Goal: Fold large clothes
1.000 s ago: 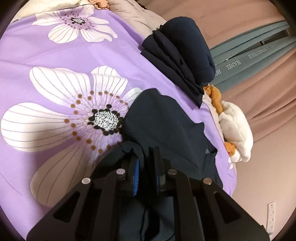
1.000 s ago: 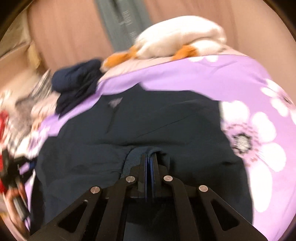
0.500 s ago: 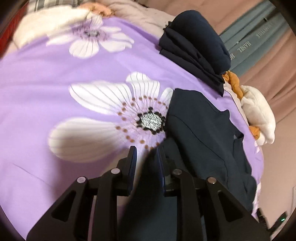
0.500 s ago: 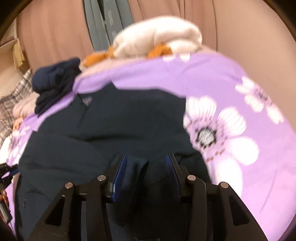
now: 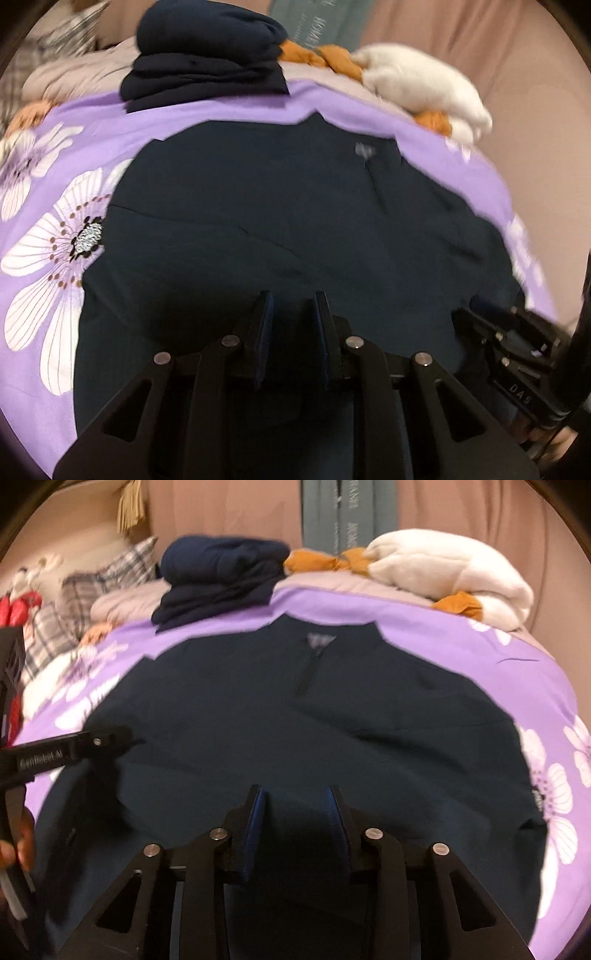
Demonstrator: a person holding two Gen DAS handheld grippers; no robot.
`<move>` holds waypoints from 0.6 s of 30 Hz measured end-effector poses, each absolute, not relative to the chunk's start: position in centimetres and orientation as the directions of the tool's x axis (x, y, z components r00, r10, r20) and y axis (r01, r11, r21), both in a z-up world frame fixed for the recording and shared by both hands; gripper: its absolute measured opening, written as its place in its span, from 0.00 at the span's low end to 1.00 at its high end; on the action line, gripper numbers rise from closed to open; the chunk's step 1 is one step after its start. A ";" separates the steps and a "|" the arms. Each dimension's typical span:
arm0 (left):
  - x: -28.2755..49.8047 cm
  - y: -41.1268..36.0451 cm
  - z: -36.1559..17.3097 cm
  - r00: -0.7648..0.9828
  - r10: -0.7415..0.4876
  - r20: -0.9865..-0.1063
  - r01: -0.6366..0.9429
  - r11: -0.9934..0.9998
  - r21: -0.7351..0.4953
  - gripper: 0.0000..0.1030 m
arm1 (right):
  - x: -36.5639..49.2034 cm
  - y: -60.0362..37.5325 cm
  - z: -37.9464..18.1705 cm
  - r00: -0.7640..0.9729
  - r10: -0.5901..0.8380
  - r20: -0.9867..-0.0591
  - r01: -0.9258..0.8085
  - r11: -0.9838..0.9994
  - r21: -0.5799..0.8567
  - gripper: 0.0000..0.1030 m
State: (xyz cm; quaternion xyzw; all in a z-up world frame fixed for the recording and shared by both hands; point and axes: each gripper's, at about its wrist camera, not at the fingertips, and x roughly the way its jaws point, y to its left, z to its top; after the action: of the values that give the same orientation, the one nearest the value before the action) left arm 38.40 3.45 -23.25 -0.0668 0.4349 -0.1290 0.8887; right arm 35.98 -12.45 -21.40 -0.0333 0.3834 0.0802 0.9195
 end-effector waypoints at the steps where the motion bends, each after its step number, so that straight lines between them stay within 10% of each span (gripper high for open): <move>1: 38.4 3.6 -24.0 0.579 -0.284 -0.764 0.174 0.959 -0.225 0.20 | 35.8 -12.4 -22.1 0.679 0.116 -0.725 -0.176 0.984 -0.007 0.35; 10: 37.5 6.3 -23.9 0.550 -0.355 -0.756 0.114 0.928 -0.353 0.21 | 34.2 -15.8 -23.2 0.639 0.164 -0.751 -0.141 0.985 0.095 0.35; 14: 33.0 9.9 -22.2 0.582 -0.349 -0.735 0.065 0.920 -0.386 0.60 | 30.8 -17.4 -21.5 0.671 0.153 -0.726 -0.113 0.988 0.104 0.39; 18: 26.8 12.9 -21.4 0.604 -0.321 -0.729 0.039 0.926 -0.375 0.62 | 25.0 -19.5 -20.6 0.697 0.097 -0.711 -0.075 0.995 0.063 0.42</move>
State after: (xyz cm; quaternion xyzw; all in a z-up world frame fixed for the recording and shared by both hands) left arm 26.78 12.92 -21.39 -0.1629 0.4328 -0.1021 0.8807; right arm 24.99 -19.48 -20.56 0.0144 0.3865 0.0468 0.9210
